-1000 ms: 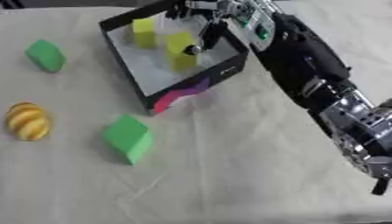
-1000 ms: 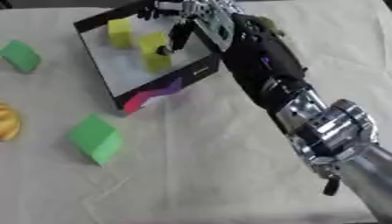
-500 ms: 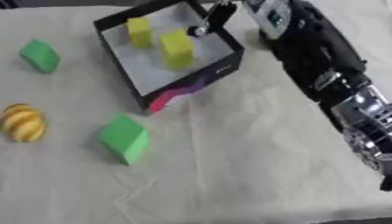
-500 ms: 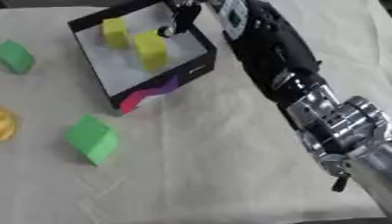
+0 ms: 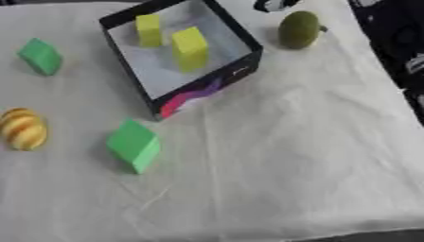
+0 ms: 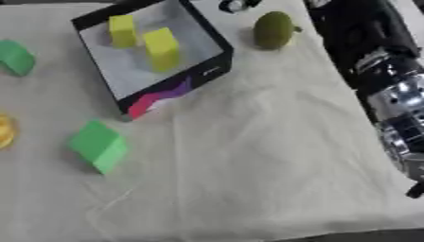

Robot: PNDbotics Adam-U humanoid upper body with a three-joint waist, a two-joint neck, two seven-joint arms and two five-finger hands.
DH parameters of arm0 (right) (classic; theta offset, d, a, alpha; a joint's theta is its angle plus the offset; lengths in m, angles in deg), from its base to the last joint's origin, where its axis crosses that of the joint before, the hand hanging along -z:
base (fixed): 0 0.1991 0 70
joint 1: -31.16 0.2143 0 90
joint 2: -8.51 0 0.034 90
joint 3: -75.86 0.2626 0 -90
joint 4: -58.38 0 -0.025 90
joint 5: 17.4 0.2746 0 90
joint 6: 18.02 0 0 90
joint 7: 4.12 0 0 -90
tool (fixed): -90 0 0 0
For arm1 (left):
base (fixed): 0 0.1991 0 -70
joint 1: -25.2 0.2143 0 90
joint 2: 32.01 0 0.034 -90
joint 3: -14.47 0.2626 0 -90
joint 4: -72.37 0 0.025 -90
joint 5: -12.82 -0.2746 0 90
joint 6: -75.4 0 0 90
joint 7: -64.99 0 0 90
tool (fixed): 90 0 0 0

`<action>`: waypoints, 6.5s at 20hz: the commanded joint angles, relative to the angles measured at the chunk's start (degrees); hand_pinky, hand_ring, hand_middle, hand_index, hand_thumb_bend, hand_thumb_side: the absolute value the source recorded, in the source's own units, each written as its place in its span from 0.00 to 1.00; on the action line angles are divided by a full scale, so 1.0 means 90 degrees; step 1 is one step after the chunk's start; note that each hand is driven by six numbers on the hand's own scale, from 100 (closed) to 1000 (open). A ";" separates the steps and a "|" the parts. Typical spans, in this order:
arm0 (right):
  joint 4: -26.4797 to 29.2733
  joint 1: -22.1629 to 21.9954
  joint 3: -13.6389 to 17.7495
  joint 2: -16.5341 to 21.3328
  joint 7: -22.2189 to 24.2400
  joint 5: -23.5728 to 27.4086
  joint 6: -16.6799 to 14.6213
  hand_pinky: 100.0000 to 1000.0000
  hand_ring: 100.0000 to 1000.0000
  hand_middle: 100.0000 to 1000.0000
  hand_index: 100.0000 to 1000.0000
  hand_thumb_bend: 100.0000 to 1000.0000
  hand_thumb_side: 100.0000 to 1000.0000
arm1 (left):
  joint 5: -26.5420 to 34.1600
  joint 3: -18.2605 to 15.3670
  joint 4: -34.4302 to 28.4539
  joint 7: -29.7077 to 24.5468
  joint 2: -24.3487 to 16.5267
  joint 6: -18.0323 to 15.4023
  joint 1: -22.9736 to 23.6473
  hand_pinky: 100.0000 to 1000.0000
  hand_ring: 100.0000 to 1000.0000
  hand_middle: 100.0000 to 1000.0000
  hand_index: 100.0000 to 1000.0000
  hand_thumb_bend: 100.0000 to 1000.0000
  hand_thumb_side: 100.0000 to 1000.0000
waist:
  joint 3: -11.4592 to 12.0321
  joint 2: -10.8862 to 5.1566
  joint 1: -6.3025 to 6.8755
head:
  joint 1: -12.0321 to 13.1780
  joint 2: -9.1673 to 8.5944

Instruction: Pick up objects on the table and place them in the box.

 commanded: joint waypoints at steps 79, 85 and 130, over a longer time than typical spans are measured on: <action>-0.0328 -0.0218 0.0182 0.0506 -0.1489 -0.0313 0.0059 0.64 0.49 0.49 0.58 0.24 0.00 | 0.0054 0.0061 -0.0126 -0.0181 -0.0200 0.0156 -0.0084 0.67 0.57 0.62 0.67 0.22 0.53 | 0.0190 0.0171 0.0009 | -0.0052 -0.0653; 0.0078 -0.0027 0.0055 0.0386 -0.1473 -0.0156 0.0214 0.74 0.67 0.65 0.72 0.34 0.01 | 0.0053 0.0074 -0.0129 -0.0208 -0.0209 0.0161 -0.0080 0.67 0.57 0.62 0.67 0.22 0.53 | 0.0192 0.0117 -0.0007 | -0.0090 -0.0607; -0.1221 -0.0589 0.0644 0.0421 -0.2224 -0.2084 -0.0507 0.65 0.42 0.43 0.58 0.34 0.02 | 0.0083 0.0147 -0.0160 -0.0364 -0.0181 0.0245 -0.0034 0.67 0.57 0.61 0.66 0.19 0.55 | 0.0213 0.0277 0.0084 | -0.0167 -0.0700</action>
